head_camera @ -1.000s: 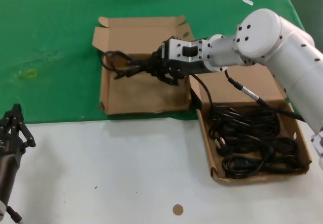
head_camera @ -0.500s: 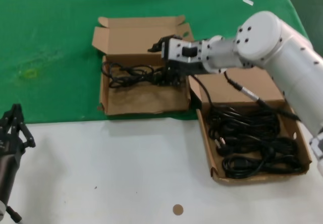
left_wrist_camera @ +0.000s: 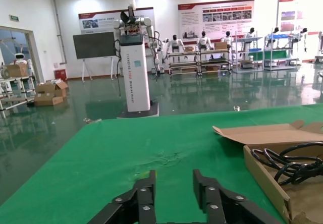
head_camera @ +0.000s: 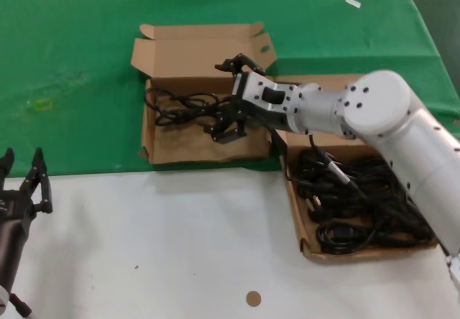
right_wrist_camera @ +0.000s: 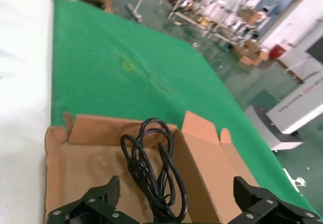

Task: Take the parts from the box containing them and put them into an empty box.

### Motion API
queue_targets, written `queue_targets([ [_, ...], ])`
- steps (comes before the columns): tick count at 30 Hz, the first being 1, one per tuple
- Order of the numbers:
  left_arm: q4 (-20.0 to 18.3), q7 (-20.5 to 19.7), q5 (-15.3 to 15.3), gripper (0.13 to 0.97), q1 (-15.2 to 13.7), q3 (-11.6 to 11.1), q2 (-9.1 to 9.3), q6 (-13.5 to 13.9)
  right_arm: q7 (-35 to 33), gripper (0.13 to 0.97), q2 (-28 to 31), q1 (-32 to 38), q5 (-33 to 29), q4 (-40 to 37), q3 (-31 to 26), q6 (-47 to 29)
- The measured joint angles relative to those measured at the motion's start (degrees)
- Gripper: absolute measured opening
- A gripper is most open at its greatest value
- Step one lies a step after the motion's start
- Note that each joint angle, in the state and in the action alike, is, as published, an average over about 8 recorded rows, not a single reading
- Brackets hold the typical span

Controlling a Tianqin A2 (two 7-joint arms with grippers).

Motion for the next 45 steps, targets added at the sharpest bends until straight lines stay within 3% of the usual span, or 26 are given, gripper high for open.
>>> queue_targets([
  [5, 0.0, 0.0, 0.0, 0.311, 0.0, 0.0, 0.0, 0.0, 0.8, 0.778, 0.5, -4.5, 2.2, 3.9, 2.1, 2.9],
  [9, 0.0, 0.0, 0.0, 0.365, 0.0, 0.0, 0.0, 0.0, 1.5, 0.826, 0.9, -8.1, 4.1, 7.0, 3.7, 5.2],
  [14, 0.0, 0.0, 0.0, 0.498, 0.0, 0.0, 0.0, 0.0, 2.3, 0.906, 1.4, -12.6, 6.3, 10.8, 5.8, 8.0],
  [17, 0.0, 0.0, 0.0, 0.578, 0.0, 0.0, 0.0, 0.0, 2.8, 0.906, 1.8, -15.3, 7.7, 13.2, 7.1, 9.8],
  [21, 0.0, 0.0, 0.0, 0.578, 0.0, 0.0, 0.0, 0.0, 3.4, 0.928, 2.2, -19.0, 9.5, 16.3, 8.7, 12.1],
  [29, 0.0, 0.0, 0.0, 0.779, 0.0, 0.0, 0.0, 0.0, 4.7, 0.964, 3.0, -26.2, 13.1, 22.4, 12.1, 16.7],
  [38, 0.0, 0.0, 0.0, 0.907, 0.0, 0.0, 0.0, 0.0, 6.2, 0.966, 3.9, -34.5, 17.2, 29.5, 15.9, 21.9],
  [45, 0.0, 0.0, 0.0, 0.928, 0.0, 0.0, 0.0, 0.0, 7.3, 0.966, 4.7, -40.8, 20.4, 35.0, 18.8, 25.9],
])
